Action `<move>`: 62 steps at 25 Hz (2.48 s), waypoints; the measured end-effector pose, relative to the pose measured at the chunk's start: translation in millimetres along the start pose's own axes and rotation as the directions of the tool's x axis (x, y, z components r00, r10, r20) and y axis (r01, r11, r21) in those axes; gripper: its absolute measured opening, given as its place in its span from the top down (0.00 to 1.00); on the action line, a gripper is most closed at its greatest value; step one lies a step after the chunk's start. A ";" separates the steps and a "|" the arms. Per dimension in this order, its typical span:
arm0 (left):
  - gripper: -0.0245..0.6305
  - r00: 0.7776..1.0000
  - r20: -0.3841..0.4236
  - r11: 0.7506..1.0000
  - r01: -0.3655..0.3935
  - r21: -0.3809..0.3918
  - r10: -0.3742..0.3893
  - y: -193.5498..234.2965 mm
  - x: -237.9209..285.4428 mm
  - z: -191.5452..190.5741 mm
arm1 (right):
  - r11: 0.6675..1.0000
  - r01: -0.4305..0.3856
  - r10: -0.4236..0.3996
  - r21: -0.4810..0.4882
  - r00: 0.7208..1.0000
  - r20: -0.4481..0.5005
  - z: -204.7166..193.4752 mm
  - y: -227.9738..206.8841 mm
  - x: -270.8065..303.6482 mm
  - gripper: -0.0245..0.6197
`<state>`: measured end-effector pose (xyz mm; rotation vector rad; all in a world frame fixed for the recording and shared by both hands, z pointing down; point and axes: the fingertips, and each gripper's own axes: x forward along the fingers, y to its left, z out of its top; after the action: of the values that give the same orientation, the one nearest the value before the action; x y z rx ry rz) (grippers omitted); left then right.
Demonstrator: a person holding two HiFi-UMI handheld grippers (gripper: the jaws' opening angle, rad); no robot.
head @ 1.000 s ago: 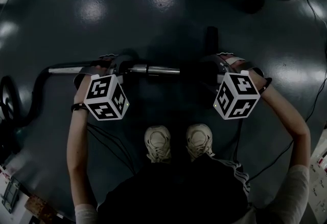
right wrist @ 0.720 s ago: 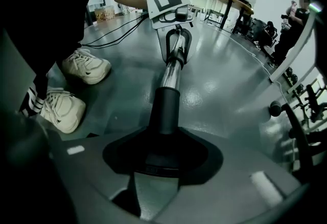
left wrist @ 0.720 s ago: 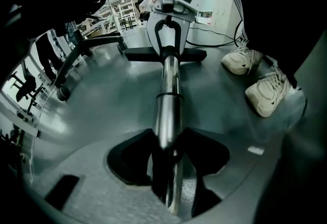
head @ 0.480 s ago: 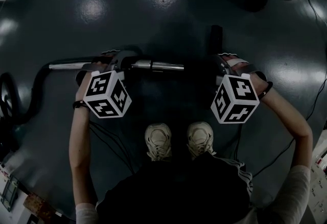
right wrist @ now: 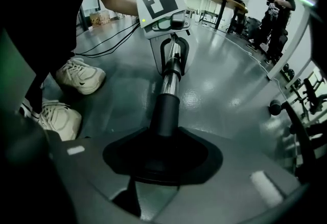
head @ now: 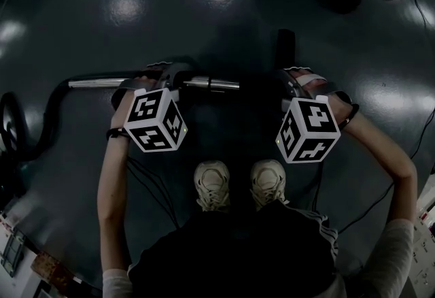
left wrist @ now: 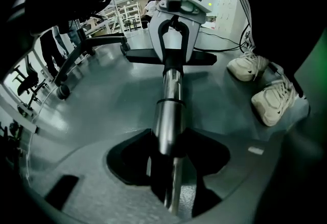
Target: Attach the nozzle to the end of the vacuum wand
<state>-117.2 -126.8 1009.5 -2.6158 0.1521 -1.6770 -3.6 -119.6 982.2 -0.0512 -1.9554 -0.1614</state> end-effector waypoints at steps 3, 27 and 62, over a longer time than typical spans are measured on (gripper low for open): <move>0.65 1.000 0.013 1.000 -0.020 0.002 0.020 4.4 7.5 2.3 | 0.999 0.036 -0.036 0.005 0.999 -0.001 -3.4 -6.6 7.0 0.67; 0.96 0.210 0.232 0.260 -0.118 -0.958 0.950 135.9 -154.4 34.4 | 0.154 0.062 -0.904 0.986 0.412 0.115 -15.7 -148.3 -138.4 0.95; 0.96 0.063 0.217 0.225 -0.196 -0.954 0.974 90.1 -981.9 414.2 | 0.318 0.123 -0.914 0.940 0.303 0.269 353.9 -118.9 -958.7 0.95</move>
<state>-153.7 -130.6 -59.4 -2.4554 2.0648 0.3507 23.6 -150.2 -45.8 1.6376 -2.6856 0.3646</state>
